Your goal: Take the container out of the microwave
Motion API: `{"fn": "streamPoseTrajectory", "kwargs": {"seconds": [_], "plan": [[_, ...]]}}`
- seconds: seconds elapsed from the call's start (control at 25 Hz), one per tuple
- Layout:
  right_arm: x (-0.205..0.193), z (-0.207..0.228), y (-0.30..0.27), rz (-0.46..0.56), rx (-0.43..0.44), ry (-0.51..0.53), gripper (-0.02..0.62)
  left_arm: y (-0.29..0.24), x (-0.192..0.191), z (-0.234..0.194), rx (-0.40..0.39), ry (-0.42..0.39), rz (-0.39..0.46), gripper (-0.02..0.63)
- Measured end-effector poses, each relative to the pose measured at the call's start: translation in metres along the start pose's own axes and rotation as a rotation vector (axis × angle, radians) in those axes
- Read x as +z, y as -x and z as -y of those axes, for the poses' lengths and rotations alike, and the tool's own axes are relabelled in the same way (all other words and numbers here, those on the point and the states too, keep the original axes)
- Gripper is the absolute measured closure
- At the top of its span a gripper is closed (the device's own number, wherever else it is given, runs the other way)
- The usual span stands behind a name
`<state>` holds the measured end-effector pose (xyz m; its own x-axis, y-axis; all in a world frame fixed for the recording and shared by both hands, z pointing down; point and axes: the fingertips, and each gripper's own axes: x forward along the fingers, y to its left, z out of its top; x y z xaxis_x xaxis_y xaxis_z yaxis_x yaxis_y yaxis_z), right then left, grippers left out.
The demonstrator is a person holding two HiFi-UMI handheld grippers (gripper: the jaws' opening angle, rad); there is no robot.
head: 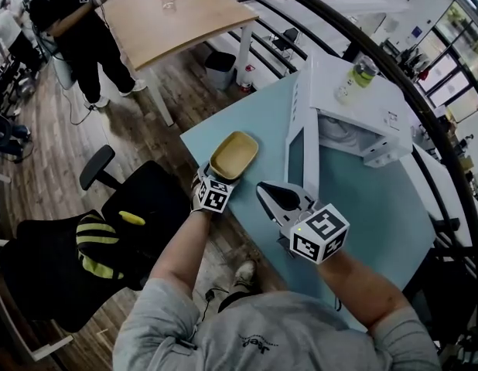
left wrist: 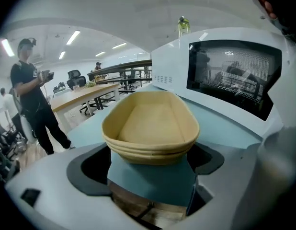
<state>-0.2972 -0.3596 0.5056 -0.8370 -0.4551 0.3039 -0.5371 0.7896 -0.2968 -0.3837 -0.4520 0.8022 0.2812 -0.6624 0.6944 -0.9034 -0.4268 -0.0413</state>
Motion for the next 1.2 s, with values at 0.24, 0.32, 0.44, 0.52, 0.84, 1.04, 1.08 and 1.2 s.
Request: {"fn": "streamPoseTrajectory", "kwargs": {"seconds": [0.24, 0.32, 0.44, 0.52, 0.84, 1.04, 1.08, 1.2], "plan": [[0.004, 0.005, 0.009, 0.013, -0.012, -0.007, 0.577, -0.003, -0.003, 0.007, -0.022, 0.012, -0.044, 0.094], [0.007, 0.005, 0.012, 0.021, -0.016, -0.006, 0.577, 0.0, -0.001, 0.008, -0.029, 0.024, -0.042, 0.092], [0.013, 0.001, 0.017, 0.034, -0.016, 0.003, 0.577, 0.01, -0.001, 0.008, -0.022, 0.045, -0.029, 0.092], [0.018, -0.003, 0.021, 0.042, -0.015, 0.011, 0.577, 0.021, -0.002, 0.006, -0.017, 0.074, -0.013, 0.092], [0.04, -0.015, 0.063, 0.113, -0.042, 0.052, 0.577, 0.099, 0.004, 0.024, -0.042, 0.196, 0.095, 0.094], [0.04, -0.023, 0.121, 0.157, -0.079, 0.076, 0.577, 0.159, 0.024, 0.058, -0.093, 0.291, 0.212, 0.094], [0.039, -0.025, 0.136, 0.165, -0.087, 0.081, 0.577, 0.172, 0.032, 0.068, -0.103, 0.296, 0.24, 0.094], [0.027, -0.031, 0.19, 0.183, -0.114, 0.088, 0.577, 0.21, 0.06, 0.107, -0.129, 0.26, 0.312, 0.095]]}}
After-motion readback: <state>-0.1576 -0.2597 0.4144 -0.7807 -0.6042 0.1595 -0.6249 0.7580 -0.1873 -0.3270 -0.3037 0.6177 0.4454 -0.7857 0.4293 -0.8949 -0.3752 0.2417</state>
